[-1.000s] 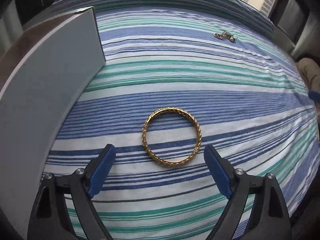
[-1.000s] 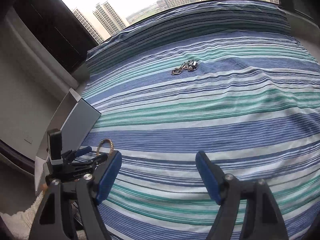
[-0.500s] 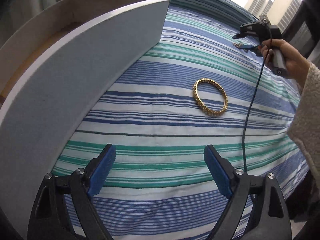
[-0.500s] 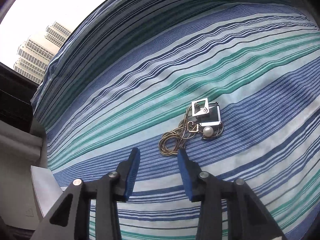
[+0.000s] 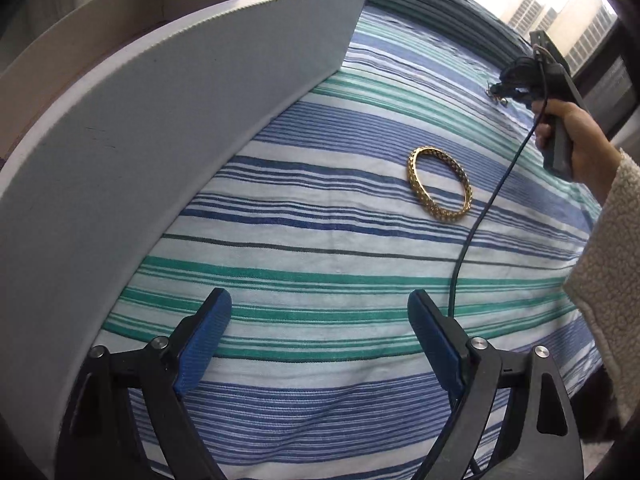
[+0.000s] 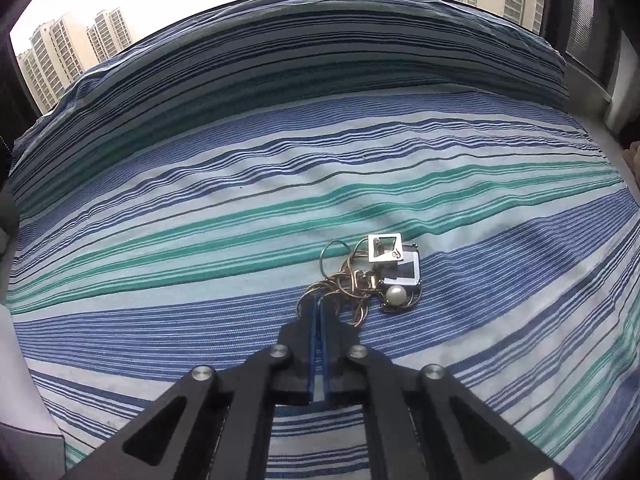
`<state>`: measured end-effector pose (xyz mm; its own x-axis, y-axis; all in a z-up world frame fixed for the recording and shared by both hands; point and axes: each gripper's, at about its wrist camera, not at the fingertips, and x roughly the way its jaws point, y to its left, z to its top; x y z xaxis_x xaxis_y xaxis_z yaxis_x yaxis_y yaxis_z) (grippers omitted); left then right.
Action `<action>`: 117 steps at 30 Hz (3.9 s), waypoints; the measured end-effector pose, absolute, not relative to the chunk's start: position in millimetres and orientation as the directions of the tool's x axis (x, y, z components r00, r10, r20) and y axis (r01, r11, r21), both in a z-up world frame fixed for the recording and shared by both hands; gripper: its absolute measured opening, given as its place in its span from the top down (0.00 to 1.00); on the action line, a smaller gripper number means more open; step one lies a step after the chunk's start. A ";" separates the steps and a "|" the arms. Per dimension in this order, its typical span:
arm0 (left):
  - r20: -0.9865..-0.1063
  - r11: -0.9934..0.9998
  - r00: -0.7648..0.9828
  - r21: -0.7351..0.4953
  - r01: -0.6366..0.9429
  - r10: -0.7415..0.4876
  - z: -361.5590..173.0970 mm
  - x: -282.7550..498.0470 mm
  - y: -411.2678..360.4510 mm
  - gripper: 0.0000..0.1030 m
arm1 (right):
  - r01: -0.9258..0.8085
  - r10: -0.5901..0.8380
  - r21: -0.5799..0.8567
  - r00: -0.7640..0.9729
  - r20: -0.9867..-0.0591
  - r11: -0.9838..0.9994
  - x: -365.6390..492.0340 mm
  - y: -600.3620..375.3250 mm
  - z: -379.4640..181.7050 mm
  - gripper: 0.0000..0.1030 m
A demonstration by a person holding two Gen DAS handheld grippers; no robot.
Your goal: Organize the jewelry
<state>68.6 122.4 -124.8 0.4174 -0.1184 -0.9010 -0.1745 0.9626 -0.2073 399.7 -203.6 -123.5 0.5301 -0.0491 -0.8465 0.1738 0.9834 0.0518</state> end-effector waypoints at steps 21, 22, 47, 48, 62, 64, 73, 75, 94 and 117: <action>-0.910 0.975 0.406 -0.157 -0.159 -0.081 -111.6 42.8 119.5 0.12 | -0.086 0.203 0.184 0.419 -0.885 0.979 104.5 -259.8 -109.1 0.90; -0.912 0.976 0.403 -0.156 -0.154 -0.082 -110.8 42.3 117.3 0.12 | -0.090 0.195 0.173 0.438 -0.878 0.981 93.9 -259.9 -105.8 0.70; -0.891 0.998 0.454 -0.022 -0.060 0.008 -77.1 57.2 64.1 0.10 | -0.199 0.146 0.035 0.581 -0.801 0.979 12.2 -237.6 -73.7 0.49; -0.890 0.998 0.456 -0.015 -0.061 0.015 -76.8 57.0 64.1 0.10 | -0.195 0.146 0.037 0.580 -0.802 0.980 11.9 -237.6 -74.0 0.49; -0.907 0.991 0.406 -0.065 0.118 -0.108 -99.2 102.2 60.9 0.05 | -0.089 0.086 0.046 0.528 -0.845 0.995 27.4 -273.0 -88.2 0.49; -0.905 0.984 0.404 -0.076 0.160 -0.135 -108.7 122.3 45.9 0.05 | -0.106 0.096 0.047 0.520 -0.848 0.993 35.2 -273.6 -91.9 0.49; -0.896 0.987 0.438 0.000 0.160 -0.071 -137.5 177.2 17.9 0.04 | -0.228 0.124 0.002 0.525 -0.842 0.974 111.0 -244.5 -126.3 0.49; -0.881 0.983 0.463 -0.008 0.183 -0.093 -132.2 173.9 16.4 0.21 | -0.243 0.122 -0.017 0.547 -0.828 0.970 117.0 -241.3 -130.6 0.51; -0.759 0.975 0.639 -0.213 -0.067 -0.122 49.6 44.3 139.8 0.33 | -0.405 0.488 0.296 0.540 -0.686 0.865 112.4 -209.9 34.8 0.98; -0.877 0.830 0.434 -0.077 -0.553 0.208 -26.5 6.1 330.2 0.33 | -0.741 0.697 0.323 0.264 -0.667 0.589 239.8 118.2 38.2 0.98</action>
